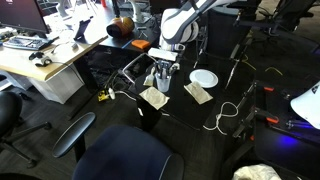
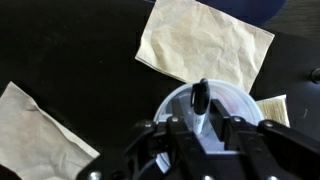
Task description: Move the marker from the clear cup and place it on the table
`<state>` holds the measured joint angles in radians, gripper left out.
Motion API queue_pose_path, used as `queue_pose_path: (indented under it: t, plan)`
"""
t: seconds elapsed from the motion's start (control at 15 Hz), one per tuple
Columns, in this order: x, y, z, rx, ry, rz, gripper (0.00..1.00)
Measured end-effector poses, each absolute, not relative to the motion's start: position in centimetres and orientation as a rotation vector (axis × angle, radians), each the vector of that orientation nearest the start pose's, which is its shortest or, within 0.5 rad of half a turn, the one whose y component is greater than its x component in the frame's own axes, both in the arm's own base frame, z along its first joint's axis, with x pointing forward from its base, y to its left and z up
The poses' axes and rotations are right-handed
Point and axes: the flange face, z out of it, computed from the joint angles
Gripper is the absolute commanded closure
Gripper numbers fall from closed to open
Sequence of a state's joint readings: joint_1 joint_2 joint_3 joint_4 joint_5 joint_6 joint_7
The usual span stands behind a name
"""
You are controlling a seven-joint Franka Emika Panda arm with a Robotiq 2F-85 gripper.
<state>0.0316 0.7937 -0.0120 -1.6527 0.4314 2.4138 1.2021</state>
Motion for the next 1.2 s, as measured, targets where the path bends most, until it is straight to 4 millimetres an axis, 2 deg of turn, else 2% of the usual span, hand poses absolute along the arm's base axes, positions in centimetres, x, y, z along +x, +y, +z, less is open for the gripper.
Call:
queue_pose_path:
  t: [0.07, 0.27, 0.4, 0.8, 1.0, 1.2]
  plan:
    - [67.8, 1.8, 14.4, -2.134, 1.998, 0.275, 0.92]
    - [68.3, 1.9, 14.4, -2.137, 1.992, 0.288, 0.99]
    - [68.6, 1.8, 14.4, -2.136, 1.991, 0.287, 0.96]
    - [68.8, 0.9, 14.9, -2.114, 2.002, 0.277, 0.96]
    - [68.7, 0.4, 16.5, -2.099, 2.0, 0.261, 0.96]
    - [68.1, 0.2, 19.2, -2.097, 1.978, 0.233, 0.96]
